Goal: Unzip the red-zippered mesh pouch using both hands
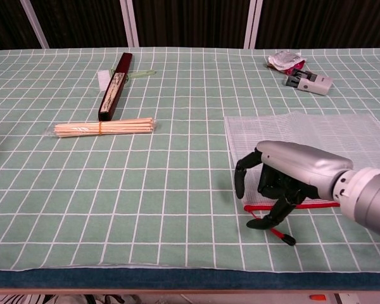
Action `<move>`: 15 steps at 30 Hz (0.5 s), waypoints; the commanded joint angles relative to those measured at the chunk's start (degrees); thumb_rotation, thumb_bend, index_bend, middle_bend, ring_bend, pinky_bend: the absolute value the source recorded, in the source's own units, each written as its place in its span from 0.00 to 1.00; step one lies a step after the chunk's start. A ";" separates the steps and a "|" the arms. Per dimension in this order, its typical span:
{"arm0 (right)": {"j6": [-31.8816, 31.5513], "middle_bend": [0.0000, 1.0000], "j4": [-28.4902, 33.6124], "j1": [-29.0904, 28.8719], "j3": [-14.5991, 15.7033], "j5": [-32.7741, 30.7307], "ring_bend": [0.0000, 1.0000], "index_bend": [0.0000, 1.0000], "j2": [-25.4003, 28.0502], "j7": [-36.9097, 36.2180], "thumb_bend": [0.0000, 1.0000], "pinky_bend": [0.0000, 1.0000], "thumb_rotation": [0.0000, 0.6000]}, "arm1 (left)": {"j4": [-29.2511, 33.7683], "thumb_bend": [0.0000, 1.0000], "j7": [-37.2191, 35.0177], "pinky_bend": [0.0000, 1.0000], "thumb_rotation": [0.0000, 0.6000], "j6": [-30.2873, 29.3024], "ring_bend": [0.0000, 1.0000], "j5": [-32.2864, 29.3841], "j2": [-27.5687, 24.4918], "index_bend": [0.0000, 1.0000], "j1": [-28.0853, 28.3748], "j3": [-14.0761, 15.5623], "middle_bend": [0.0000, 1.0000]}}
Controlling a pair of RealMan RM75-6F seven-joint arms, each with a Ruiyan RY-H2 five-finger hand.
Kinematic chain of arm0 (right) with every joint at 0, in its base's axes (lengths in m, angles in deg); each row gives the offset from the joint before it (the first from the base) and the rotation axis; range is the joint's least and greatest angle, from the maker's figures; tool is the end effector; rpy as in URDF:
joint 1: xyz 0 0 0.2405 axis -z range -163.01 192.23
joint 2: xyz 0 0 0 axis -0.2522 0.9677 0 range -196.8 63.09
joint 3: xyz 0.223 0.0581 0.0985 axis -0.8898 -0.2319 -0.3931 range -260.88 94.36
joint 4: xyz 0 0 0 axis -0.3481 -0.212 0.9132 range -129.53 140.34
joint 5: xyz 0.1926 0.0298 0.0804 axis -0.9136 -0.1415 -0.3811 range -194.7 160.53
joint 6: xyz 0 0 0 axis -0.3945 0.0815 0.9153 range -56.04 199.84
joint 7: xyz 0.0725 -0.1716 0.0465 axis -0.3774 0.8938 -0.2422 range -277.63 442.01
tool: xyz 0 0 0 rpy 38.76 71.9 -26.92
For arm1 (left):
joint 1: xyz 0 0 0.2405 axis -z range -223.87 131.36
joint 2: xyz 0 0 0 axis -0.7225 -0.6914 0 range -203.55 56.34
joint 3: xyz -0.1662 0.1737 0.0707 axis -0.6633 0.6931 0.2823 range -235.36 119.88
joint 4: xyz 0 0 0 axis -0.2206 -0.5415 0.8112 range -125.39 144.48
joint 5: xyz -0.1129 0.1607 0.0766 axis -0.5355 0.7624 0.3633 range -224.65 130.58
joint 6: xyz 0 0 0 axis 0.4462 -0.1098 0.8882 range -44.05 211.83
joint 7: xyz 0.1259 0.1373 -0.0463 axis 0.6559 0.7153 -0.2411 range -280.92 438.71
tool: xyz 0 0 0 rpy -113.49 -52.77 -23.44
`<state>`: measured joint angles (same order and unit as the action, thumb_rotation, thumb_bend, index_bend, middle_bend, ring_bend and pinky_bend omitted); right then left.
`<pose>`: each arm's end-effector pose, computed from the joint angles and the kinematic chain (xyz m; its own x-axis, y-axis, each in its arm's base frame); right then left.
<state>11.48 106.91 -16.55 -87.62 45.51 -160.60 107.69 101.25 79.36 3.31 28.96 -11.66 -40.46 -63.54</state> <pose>-0.1205 -0.2736 -0.0788 0.2417 -0.4742 0.8466 -0.9500 -0.2934 0.1069 -0.3376 0.2428 0.1791 0.4187 0.0182 0.9080 0.8971 0.1473 -0.4166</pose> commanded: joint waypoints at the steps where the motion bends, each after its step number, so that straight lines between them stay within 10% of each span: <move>1: -0.31 1.00 -0.59 0.28 0.32 -0.68 1.00 0.52 -0.30 0.11 0.26 0.93 1.00 | -0.02 0.01 -0.16 0.00 1.00 -0.12 0.00 0.12 -0.03 0.00 -0.03 0.01 0.00; 15: -2.81 1.00 -0.57 2.09 1.89 -0.83 1.00 0.56 -0.57 0.48 0.26 0.93 1.00 | -0.17 0.01 -0.93 0.00 1.00 -0.14 0.00 0.44 -0.09 0.00 -0.06 0.11 0.00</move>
<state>8.75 106.26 -14.53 -85.78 44.67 -161.08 108.20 101.08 78.44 3.16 29.41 -11.74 -40.52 -63.43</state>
